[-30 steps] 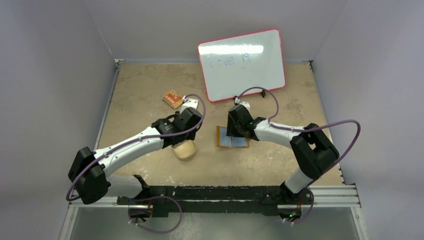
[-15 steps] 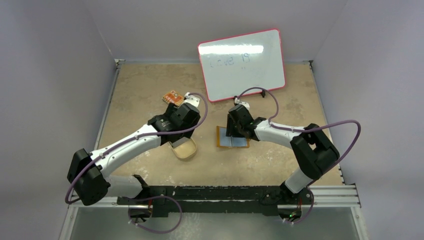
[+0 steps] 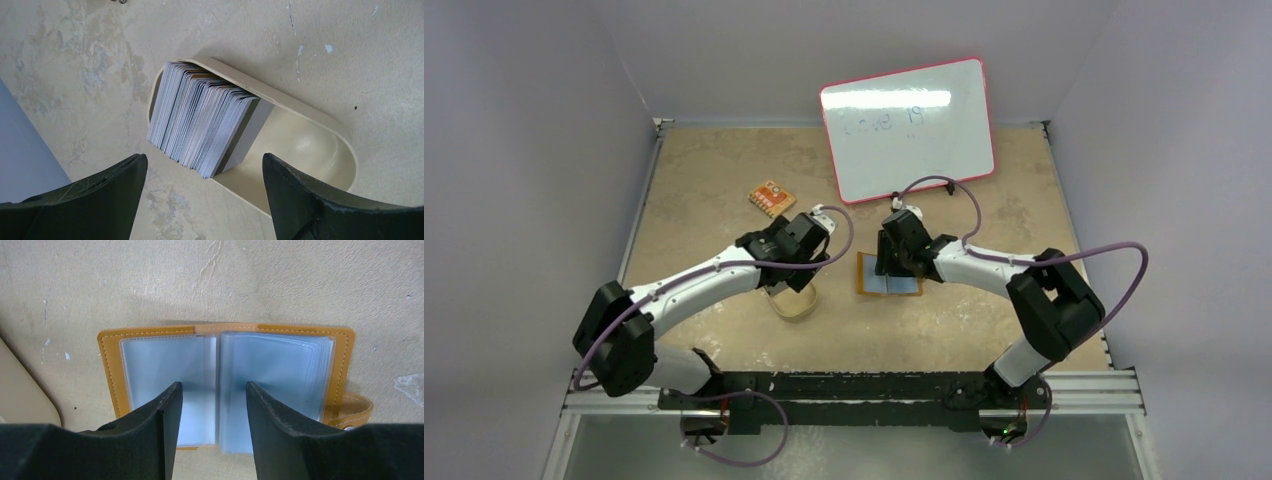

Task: Put the credit cards into the card holder
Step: Pick up the credit card from the storage box.

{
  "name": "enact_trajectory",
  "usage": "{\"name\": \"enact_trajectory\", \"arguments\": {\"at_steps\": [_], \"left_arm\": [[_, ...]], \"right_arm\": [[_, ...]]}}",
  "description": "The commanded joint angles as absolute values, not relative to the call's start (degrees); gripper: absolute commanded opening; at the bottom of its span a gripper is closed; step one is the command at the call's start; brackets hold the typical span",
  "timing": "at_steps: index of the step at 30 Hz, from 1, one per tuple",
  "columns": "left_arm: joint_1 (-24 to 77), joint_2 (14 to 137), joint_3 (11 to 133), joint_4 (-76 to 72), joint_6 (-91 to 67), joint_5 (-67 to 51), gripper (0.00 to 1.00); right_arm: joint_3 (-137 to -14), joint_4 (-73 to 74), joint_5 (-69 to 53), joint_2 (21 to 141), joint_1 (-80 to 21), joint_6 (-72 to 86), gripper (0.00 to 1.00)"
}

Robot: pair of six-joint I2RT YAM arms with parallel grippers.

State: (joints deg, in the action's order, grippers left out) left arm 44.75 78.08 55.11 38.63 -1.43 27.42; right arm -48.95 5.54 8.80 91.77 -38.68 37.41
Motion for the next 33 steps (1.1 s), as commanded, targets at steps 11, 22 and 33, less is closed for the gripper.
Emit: {"name": "enact_trajectory", "arguments": {"at_steps": [11,22,33], "left_arm": [[44.11,85.84,56.40,36.79,2.87,30.46,0.83],[44.07,90.58,57.15,36.81,3.25,36.17,0.78],[44.11,91.58,59.28,38.24,3.42,36.12,0.59]], "right_arm": [[-47.63,10.29,8.35,88.74,-39.11,38.27,0.52],[-46.75,10.07,8.17,87.56,-39.13,38.06,0.52],[-46.30,9.49,7.91,87.59,-39.11,37.97,0.52]]}}
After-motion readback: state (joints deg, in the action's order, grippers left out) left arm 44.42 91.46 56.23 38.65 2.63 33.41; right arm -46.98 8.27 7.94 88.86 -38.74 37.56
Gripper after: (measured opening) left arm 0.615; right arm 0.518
